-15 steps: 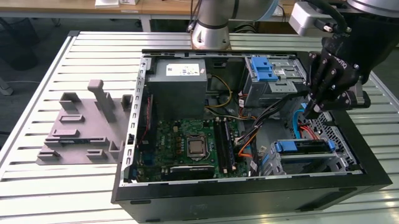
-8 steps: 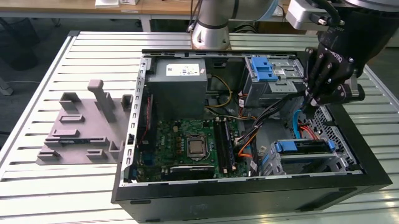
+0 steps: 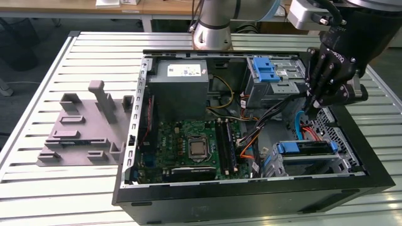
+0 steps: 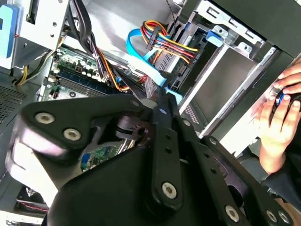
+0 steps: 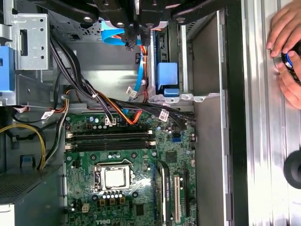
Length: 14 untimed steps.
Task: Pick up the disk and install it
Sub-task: 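Insert the second disk wire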
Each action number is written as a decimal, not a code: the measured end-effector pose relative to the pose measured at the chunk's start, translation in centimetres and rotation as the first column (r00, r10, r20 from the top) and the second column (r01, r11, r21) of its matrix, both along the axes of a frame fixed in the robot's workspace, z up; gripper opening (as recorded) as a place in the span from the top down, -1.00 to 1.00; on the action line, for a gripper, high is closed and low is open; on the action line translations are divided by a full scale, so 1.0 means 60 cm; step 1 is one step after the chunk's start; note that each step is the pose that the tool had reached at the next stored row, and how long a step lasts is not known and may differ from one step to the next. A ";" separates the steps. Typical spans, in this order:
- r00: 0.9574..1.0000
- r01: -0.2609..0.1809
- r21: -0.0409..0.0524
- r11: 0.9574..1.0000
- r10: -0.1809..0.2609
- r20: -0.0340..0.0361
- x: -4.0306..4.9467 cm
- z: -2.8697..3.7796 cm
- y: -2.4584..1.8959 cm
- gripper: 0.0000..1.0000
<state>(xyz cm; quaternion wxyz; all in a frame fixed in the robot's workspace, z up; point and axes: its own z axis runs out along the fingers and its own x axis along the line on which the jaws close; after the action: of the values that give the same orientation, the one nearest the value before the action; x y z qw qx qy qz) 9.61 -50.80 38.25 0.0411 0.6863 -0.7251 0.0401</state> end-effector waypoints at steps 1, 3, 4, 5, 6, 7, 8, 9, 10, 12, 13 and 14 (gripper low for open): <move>1.000 0.000 0.000 1.000 0.000 0.000 0.000 -0.001 0.0009 0.65; 1.000 0.000 0.000 1.000 0.000 0.000 0.002 -0.002 0.0028 0.65; 1.000 0.000 -0.001 1.000 0.000 0.000 0.003 -0.003 0.0038 0.65; 1.000 0.000 0.000 1.000 0.000 0.000 0.004 -0.003 0.0044 0.62; 1.000 0.000 0.000 1.000 0.000 0.000 0.004 -0.005 0.0049 0.62; 1.000 0.000 0.000 1.000 0.000 0.000 0.005 -0.005 0.0054 0.50; 1.000 0.000 0.000 1.000 0.000 0.000 0.005 -0.006 0.0058 0.50; 1.000 0.000 -0.001 1.000 0.000 0.000 0.006 -0.007 0.0061 0.50; 1.000 0.000 -0.001 1.000 0.000 0.000 0.006 -0.008 0.0064 0.50; 1.000 0.000 -0.002 1.000 0.000 0.000 0.006 -0.011 0.0065 0.50; 1.000 0.000 -0.003 1.000 0.000 0.000 0.006 -0.013 0.0065 0.50; 1.000 0.000 -0.004 1.000 0.000 0.000 0.006 -0.015 0.0065 0.50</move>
<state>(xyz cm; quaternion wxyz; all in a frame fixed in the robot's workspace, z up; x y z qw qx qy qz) 10.00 -50.40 37.38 0.0425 0.6862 -0.7249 0.0418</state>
